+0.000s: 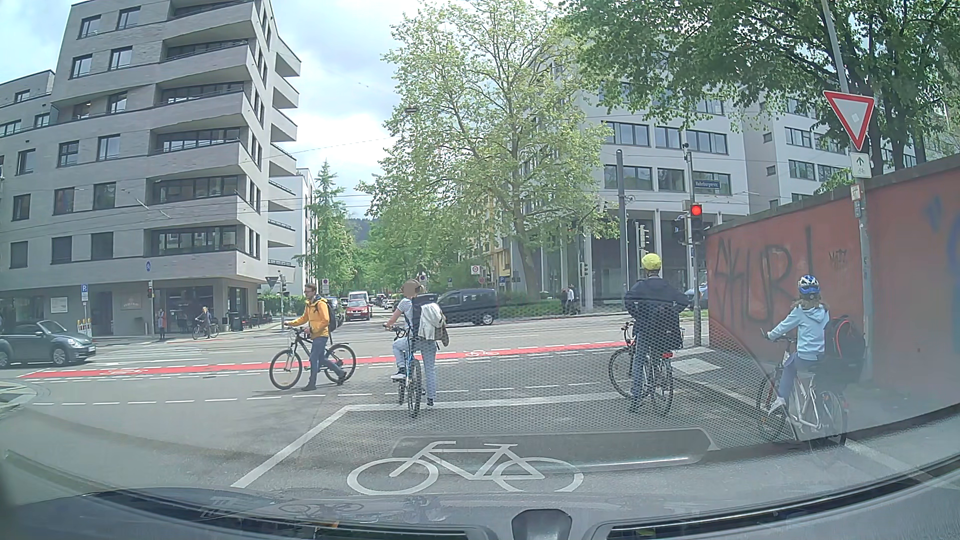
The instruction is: Follow the waypoints while adhering to traffic rules and regulations
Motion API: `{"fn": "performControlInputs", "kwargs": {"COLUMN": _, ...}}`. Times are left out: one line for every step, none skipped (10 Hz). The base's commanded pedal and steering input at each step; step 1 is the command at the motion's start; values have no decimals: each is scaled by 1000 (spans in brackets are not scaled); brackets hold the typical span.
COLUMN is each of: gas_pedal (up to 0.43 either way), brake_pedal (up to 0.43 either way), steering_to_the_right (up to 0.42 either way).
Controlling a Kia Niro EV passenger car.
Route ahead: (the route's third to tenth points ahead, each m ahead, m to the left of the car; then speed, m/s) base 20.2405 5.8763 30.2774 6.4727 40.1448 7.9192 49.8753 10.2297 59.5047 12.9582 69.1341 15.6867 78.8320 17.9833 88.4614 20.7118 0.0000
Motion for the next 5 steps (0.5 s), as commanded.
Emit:
{"fn": "performControlInputs", "kwargs": {"gas_pedal": 0, "brake_pedal": 262, "steering_to_the_right": -16}}
{"fn": "performControlInputs", "kwargs": {"gas_pedal": 0, "brake_pedal": 262, "steering_to_the_right": -16}}
{"fn": "performControlInputs", "kwargs": {"gas_pedal": 0, "brake_pedal": 262, "steering_to_the_right": -16}}
{"fn": "performControlInputs", "kwargs": {"gas_pedal": 0, "brake_pedal": 262, "steering_to_the_right": -16}}
{"fn": "performControlInputs", "kwargs": {"gas_pedal": 0, "brake_pedal": 262, "steering_to_the_right": -16}}
